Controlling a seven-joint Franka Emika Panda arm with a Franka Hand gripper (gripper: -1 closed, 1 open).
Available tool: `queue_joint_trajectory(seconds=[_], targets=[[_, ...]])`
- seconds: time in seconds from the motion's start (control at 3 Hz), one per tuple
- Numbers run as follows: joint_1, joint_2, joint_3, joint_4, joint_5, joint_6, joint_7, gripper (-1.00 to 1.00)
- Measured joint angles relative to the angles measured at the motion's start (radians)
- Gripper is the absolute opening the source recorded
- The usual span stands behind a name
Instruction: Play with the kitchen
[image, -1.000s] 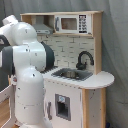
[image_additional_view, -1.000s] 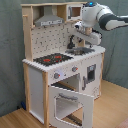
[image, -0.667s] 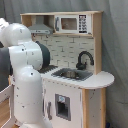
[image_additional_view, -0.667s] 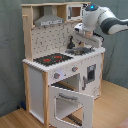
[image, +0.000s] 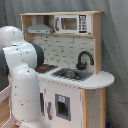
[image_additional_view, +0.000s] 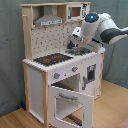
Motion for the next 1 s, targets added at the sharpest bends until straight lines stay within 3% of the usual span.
queue_joint_trajectory(seconds=[0.67,1.0], targets=[[0.076,-0.028,0.001,-0.003,-0.180,-0.058,-0.078,1.00],[0.117,-0.058,0.000,-0.012,-0.274,-0.057,-0.133,1.00]])
